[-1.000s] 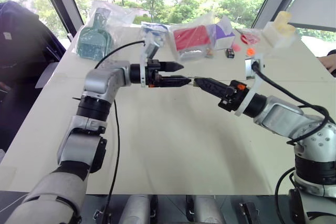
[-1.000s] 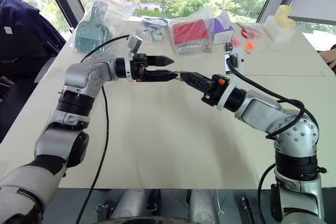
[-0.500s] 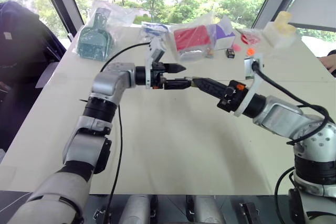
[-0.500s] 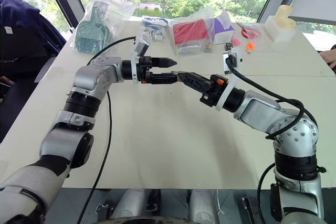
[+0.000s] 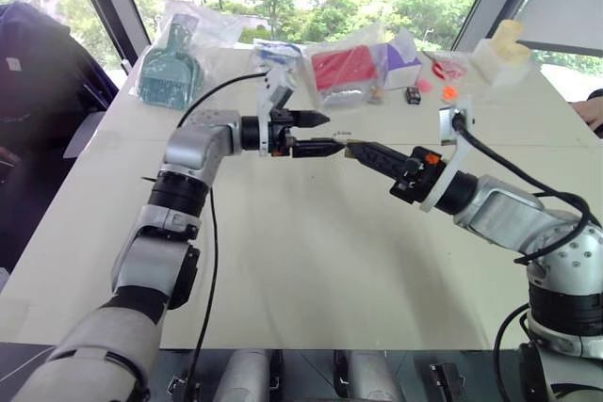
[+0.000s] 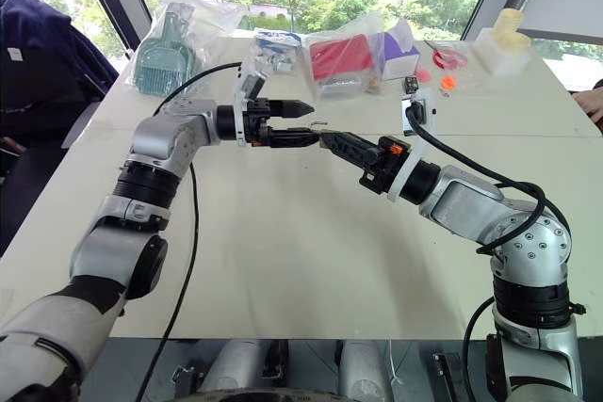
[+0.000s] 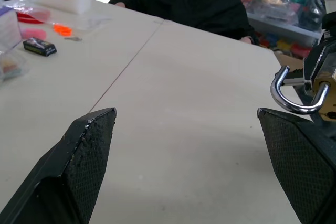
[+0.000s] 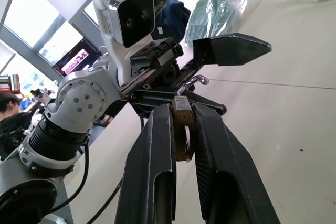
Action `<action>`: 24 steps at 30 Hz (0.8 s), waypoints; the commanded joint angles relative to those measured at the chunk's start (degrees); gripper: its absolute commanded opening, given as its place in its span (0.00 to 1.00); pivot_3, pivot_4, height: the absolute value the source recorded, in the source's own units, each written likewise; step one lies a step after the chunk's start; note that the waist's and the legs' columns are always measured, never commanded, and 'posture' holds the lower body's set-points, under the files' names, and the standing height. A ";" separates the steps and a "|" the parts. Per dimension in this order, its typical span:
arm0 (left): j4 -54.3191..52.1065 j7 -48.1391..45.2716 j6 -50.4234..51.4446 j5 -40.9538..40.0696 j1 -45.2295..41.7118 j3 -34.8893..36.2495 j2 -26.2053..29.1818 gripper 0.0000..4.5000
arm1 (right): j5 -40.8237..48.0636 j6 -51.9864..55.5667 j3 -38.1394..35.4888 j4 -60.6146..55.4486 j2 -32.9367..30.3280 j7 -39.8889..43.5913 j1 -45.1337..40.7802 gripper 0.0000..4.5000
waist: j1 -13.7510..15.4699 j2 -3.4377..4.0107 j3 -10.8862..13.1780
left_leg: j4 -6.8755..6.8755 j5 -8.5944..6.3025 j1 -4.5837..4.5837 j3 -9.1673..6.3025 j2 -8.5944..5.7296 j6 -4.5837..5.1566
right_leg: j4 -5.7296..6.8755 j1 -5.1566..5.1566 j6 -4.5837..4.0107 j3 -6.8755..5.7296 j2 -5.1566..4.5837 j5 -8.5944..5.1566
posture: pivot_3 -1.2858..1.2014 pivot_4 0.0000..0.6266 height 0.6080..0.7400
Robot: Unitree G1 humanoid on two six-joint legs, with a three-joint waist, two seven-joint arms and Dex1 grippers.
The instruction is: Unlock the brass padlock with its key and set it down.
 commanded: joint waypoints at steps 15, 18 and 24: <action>-43.78 3.34 20.47 -14.24 22.66 2.12 13.64 1.00 | 6.87 9.03 5.30 20.99 0.24 -11.29 2.23 0.22 | -1.29 0.05 -0.01 | -0.12 0.13 0.03 -0.06 0.02 -0.27 | 0.02 -0.03 -0.36 0.10 -0.22 -0.18 | 0.52 0.24 1.00; -43.29 4.45 19.91 -14.25 23.19 2.25 13.80 1.00 | 3.57 11.45 5.98 22.56 -0.99 -9.25 1.14 0.52 | -1.25 0.05 -0.01 | -0.11 0.14 0.03 -0.07 0.02 -0.29 | 0.02 -0.03 -0.37 0.08 -0.21 -0.18 | 0.52 0.24 1.00; -42.34 3.82 17.99 -13.56 24.11 1.00 15.56 1.00 | -10.32 14.82 7.81 19.04 -8.14 1.39 1.53 0.99 | -1.06 0.05 -0.01 | -0.11 0.13 0.02 -0.04 0.01 -0.26 | -0.01 -0.03 -0.36 -0.01 -0.13 -0.18 | 0.52 0.24 1.00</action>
